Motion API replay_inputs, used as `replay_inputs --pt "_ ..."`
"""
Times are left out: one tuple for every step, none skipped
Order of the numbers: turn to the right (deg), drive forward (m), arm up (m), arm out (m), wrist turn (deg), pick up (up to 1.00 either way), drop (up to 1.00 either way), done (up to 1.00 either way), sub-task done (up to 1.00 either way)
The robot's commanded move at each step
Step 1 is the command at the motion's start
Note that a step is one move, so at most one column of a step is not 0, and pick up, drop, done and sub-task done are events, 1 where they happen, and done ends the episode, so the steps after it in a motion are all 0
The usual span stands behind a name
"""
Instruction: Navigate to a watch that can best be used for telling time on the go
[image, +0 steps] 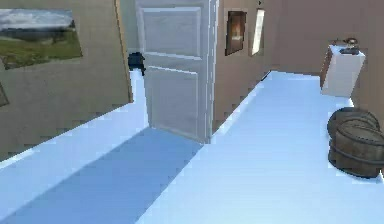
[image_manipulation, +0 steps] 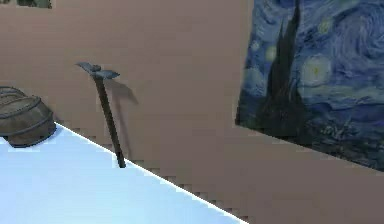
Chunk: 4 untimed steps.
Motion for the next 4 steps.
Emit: replay_inputs --pt "-9.0 0.0 0.0 0.0 0.0 0.0 0.0 0.0 0.0" --pt "0.0 0.85 0.0 0.0 0.0 0.0 0.0 0.0 0.0" --pt "-33.0 0.0 0.0 0.0 0.0 0.0 0.0 0.0 0.0" --pt "0.0 0.05 0.0 0.0 0.0 0.0 0.0 0.0 0.0"
